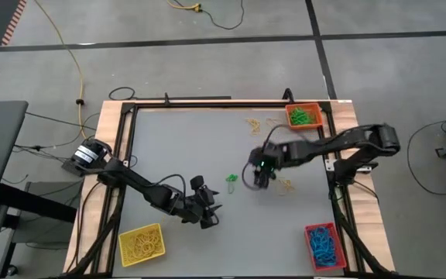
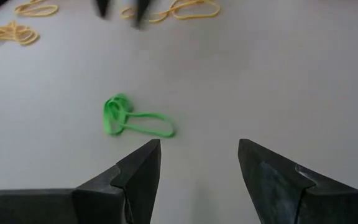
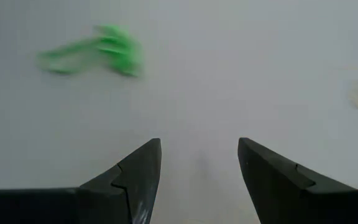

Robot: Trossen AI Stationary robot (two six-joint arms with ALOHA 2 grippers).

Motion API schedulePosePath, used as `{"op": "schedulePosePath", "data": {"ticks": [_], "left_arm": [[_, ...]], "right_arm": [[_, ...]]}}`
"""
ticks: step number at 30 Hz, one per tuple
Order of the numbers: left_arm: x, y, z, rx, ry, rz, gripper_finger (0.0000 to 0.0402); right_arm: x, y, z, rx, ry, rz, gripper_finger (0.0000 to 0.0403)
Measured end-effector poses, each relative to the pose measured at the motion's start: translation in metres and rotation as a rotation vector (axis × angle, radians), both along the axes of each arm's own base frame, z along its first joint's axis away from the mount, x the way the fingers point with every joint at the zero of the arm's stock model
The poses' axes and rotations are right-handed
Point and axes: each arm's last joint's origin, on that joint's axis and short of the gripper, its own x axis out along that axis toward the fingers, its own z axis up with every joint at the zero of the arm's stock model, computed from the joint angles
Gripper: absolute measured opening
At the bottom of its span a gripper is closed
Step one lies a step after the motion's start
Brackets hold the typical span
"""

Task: Sort rubber bands into baskets
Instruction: Put the green rubber band into the orange bin

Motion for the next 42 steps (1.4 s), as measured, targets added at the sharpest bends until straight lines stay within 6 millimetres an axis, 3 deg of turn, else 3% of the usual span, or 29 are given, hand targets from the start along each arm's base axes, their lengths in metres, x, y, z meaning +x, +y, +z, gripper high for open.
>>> {"op": "schedulePosePath", "data": {"ticks": [6, 10, 17, 29, 34, 42], "left_arm": [[0.002, 0.013, -0.003, 0.018, 0.047, 0.035, 0.0206], [0.003, 0.019, -0.003, 0.025, 0.051, 0.047, 0.0206], [0.005, 0.022, -0.003, 0.056, 0.060, 0.032, 0.0206], [0.006, 0.022, -0.003, 0.080, 0.066, -0.002, 0.0206], [0.006, 0.021, -0.003, 0.070, 0.069, -0.015, 0.0206], [0.006, 0.021, -0.003, 0.066, 0.068, -0.014, 0.0206]], "right_arm": [[0.027, 0.052, -0.027, 0.060, -0.121, 0.147, 0.0243], [0.039, 0.069, -0.044, 0.059, -0.174, 0.172, 0.0243], [0.051, 0.060, -0.067, -0.001, -0.180, -0.012, 0.0243], [0.062, 0.056, -0.079, 0.042, -0.265, -0.113, 0.0237], [0.062, 0.055, -0.080, 0.025, -0.261, -0.127, 0.0186], [0.060, 0.056, -0.081, -0.049, -0.238, -0.081, 0.0021]]}}
